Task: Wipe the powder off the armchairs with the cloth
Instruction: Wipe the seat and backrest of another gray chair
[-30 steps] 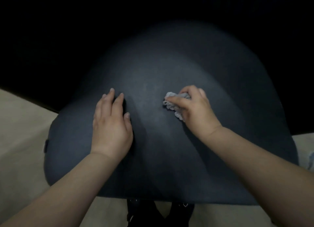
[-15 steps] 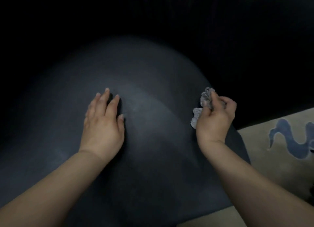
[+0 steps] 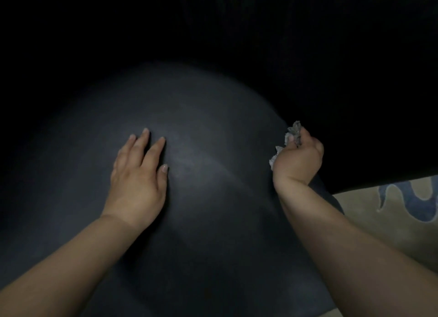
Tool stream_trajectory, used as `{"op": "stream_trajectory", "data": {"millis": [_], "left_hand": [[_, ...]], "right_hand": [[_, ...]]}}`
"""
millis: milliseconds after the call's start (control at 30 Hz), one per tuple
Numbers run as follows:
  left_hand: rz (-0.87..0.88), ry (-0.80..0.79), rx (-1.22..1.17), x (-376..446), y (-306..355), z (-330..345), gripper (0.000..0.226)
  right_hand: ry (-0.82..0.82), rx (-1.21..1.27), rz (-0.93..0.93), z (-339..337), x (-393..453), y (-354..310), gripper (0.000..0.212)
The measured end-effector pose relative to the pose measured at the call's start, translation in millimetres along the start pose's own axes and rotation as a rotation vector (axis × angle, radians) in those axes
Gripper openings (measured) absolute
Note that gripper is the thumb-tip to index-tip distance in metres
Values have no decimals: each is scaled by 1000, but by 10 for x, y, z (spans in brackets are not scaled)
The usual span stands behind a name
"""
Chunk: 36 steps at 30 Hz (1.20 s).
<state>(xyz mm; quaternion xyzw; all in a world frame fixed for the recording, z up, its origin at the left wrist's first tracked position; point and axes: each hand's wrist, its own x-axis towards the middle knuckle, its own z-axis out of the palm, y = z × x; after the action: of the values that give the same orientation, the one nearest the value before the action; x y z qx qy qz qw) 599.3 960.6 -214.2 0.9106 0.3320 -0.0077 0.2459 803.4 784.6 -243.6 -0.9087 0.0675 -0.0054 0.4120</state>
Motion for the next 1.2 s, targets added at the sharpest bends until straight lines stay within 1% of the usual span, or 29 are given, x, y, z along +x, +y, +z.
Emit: {"op": "stream_trajectory", "data": {"millis": [133,233,367,433,533,567,633,733,800,867,1000,1033,1133,1200], "left_hand": [[29,-24,-14,25,-64,45,55],[18,-36,-52,65,-85,53,56],[-8,-84,-123,133,-110,26,58],[-10,-106,-148,156,-126,12,59],[-19,-122,-163,163,-137,20,59],[-20,-124,-165,163,-140,28,59],[-23,-132,-170,169,-146,48,59],[-31,-144,-182,184,-143,72,58],[-30,-144,-189,183,-136,77,58],[-27,-142,-191,182,-132,79,58],[-22,-137,-190,193,-144,101,59],[-21,-138,-192,194,-151,108,58],[-16,-125,-200,193,-159,133,58],[-8,-116,-200,196,-167,143,58]], "right_hand": [[-94,18,-56,174,139,-213,35],[-228,82,-81,416,269,-430,33],[-368,101,-121,820,526,-608,36],[-400,125,-99,927,504,-849,37],[-418,225,-8,1104,544,-1071,27],[-408,206,-24,1158,570,-1077,25],[-384,106,-101,1207,579,-1082,22],[-361,40,-236,1259,603,-1016,25],[-379,72,-246,1267,610,-1017,27],[-423,126,-241,1288,610,-1067,28],[-486,85,-372,1404,592,-1180,29],[-508,36,-438,1430,568,-1239,30],[-663,-49,-621,1543,439,-1451,32],[-732,-102,-773,1637,297,-1532,32]]}}
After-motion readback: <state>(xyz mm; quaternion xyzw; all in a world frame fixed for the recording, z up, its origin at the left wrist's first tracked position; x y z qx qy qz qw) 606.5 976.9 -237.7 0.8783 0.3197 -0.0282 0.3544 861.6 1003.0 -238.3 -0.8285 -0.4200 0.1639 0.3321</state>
